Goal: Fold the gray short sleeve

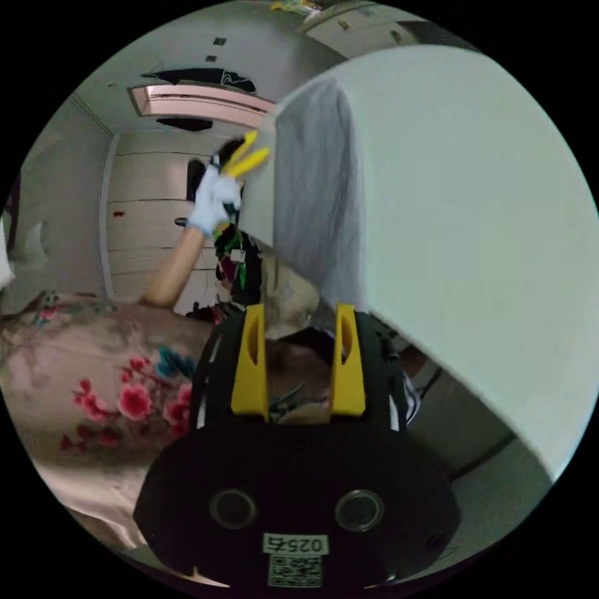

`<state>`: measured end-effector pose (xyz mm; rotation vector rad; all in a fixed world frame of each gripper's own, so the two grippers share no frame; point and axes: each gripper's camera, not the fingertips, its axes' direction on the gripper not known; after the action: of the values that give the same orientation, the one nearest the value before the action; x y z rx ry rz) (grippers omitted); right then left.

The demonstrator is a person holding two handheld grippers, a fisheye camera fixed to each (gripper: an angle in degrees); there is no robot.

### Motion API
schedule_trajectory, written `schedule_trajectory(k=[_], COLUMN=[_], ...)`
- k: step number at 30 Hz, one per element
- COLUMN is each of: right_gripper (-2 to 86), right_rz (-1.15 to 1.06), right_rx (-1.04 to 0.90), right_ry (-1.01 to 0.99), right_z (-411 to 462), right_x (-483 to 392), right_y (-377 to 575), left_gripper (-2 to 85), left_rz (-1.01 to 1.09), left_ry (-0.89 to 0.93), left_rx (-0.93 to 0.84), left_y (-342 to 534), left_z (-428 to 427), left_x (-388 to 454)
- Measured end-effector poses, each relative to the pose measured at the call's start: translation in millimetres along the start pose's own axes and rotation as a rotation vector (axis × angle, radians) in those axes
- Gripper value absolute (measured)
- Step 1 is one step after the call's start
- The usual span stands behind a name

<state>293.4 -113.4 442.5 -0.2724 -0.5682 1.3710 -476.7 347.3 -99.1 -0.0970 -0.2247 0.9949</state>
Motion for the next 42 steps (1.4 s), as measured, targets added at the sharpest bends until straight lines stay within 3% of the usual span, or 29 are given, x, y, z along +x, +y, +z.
schedule_trajectory(k=[5,13,21,25,28,32,37,42], right_gripper=[17.6,12.8,10.5,3.9,0.0,-0.7,-0.9,-0.9], right_rz=[-0.031,-0.038,-0.031,-0.030,-0.044,-0.108,-0.302,-0.381], right_rx=[0.052,-0.059,-0.091,-0.102,-0.134,-0.042,0.063,0.126], right_ry=[-0.038,-0.142,-0.166,-0.102,-0.144,-0.439,-0.421,-0.352], right_z=[-41.3,-31.8,-38.5,-33.3,-34.7,-76.7,-129.7,-154.6], right_x=[45.6,64.5,75.1,76.3,78.9,47.1,-29.1,-47.5], right_y=[-109.9,-154.6,-153.1,-149.4,-141.4,-114.6,-91.5,-125.9], left_gripper=[11.4,9.1,7.3,1.7,-0.8,-1.4,-1.5,-1.5], left_rz=[-0.084,-0.063,-0.047,-0.041,-0.024,0.129,0.323,0.386], left_ry=[0.110,0.185,0.223,0.221,0.363,0.420,0.450,0.387], left_rx=[-0.077,-0.112,-0.138,-0.226,-0.210,-0.171,-0.077,-0.079], left_y=[105.1,137.4,112.8,109.5,109.9,105.1,73.0,-9.4], left_z=[-5.6,16.2,17.0,34.5,26.2,-26.9,-86.3,-71.9], left_x=[-29.5,-35.4,-60.5,-68.2,-76.2,-36.2,38.4,69.3])
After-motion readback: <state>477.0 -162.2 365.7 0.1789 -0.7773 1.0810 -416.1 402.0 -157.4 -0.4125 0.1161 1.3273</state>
